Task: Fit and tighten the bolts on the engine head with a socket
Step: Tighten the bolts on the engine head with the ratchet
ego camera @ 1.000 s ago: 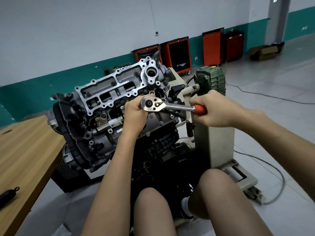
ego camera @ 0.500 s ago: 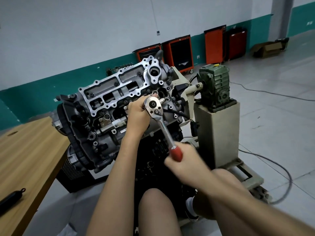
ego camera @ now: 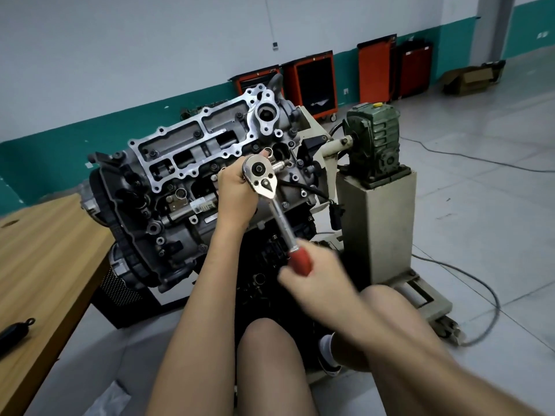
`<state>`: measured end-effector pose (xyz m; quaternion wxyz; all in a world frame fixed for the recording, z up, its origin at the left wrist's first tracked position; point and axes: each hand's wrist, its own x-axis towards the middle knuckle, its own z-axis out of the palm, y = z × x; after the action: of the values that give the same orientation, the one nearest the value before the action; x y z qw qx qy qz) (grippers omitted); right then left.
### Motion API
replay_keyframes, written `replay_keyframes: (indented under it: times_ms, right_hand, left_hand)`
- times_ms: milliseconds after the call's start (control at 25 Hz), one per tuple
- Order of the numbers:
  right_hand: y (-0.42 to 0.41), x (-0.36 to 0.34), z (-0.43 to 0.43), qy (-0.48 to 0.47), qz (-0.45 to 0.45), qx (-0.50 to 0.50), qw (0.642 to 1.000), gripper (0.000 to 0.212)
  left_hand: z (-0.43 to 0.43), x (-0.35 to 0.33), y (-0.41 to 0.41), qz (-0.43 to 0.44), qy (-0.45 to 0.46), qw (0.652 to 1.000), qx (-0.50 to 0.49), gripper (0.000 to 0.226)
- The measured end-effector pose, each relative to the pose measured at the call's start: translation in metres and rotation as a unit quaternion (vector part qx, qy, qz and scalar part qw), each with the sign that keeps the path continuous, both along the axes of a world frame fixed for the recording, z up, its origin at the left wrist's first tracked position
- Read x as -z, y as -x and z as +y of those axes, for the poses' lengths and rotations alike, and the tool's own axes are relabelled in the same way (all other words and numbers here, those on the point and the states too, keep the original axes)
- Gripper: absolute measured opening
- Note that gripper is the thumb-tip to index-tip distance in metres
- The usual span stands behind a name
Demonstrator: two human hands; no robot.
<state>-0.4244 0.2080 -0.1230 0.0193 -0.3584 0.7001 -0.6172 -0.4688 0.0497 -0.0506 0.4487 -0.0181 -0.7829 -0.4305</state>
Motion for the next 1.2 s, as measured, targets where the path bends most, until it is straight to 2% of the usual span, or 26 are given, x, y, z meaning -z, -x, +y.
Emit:
replay_keyframes:
  times_ms: [80, 160, 200, 280, 400, 480, 520, 600, 720, 800, 880, 960, 1040, 1120, 1200]
  right_hand:
    - [-0.031, 0.011, -0.034, 0.077, -0.114, -0.038, 0.99, 0.024]
    - [-0.027, 0.01, -0.032, 0.062, -0.129, -0.043, 0.989, 0.027]
    - [-0.013, 0.005, -0.017, 0.021, -0.092, -0.037, 0.995, 0.032]
    - [0.027, -0.014, 0.021, -0.094, 0.036, -0.03, 0.994, 0.035]
    - [0.087, -0.072, 0.061, -0.254, 0.226, -0.002, 0.94, 0.031]
    - [0.105, -0.098, 0.066, -0.276, 0.325, 0.038, 0.904, 0.034]
    - [0.106, -0.098, 0.067, -0.27, 0.339, 0.052, 0.9, 0.035]
    - [0.085, -0.071, 0.06, -0.224, 0.269, 0.047, 0.936, 0.033]
    - [0.015, -0.008, 0.017, -0.039, 0.071, 0.017, 0.997, 0.032]
    - [-0.026, 0.01, -0.024, 0.072, -0.07, -0.003, 0.995, 0.022]
    - [-0.041, 0.012, -0.043, 0.1, -0.116, -0.012, 0.988, 0.019]
    - [-0.019, 0.006, -0.019, 0.032, -0.054, -0.013, 0.998, 0.026]
    - [0.026, -0.017, 0.022, -0.083, 0.067, -0.036, 0.994, 0.035]
    - [0.078, -0.062, 0.055, -0.234, 0.22, -0.027, 0.947, 0.031]
    - [0.113, -0.107, 0.068, -0.312, 0.366, 0.028, 0.876, 0.021]
  left_hand:
    - [0.0, -0.002, -0.002, -0.007, 0.008, 1.0, 0.001, 0.021]
    - [-0.003, -0.002, -0.003, -0.019, 0.019, 1.0, 0.009, 0.038]
    - [-0.003, -0.002, -0.004, -0.027, 0.022, 0.999, 0.013, 0.047]
    - [-0.003, -0.004, -0.002, -0.034, 0.025, 0.999, 0.015, 0.046]
    - [-0.003, -0.007, 0.001, -0.032, 0.025, 0.999, -0.003, 0.046]
    - [-0.004, -0.007, 0.001, -0.034, 0.023, 0.999, -0.015, 0.049]
    - [-0.004, -0.007, 0.0, -0.036, 0.019, 0.999, -0.018, 0.053]
    - [-0.002, -0.004, -0.003, -0.037, 0.018, 0.999, -0.013, 0.056]
    - [0.0, -0.002, -0.002, -0.021, 0.012, 0.999, -0.025, 0.054]
    - [-0.001, -0.002, -0.001, -0.016, 0.012, 0.999, -0.028, 0.045]
    - [-0.002, -0.003, -0.002, -0.024, 0.019, 0.999, -0.028, 0.047]
    - [-0.003, -0.004, -0.003, -0.037, 0.024, 0.999, -0.027, 0.056]
    - [-0.004, -0.005, -0.003, -0.05, 0.019, 0.998, -0.026, 0.057]
    - [-0.005, -0.006, -0.003, -0.047, 0.026, 0.998, -0.013, 0.051]
    - [-0.002, -0.007, -0.004, -0.036, 0.049, 0.998, -0.017, 0.039]
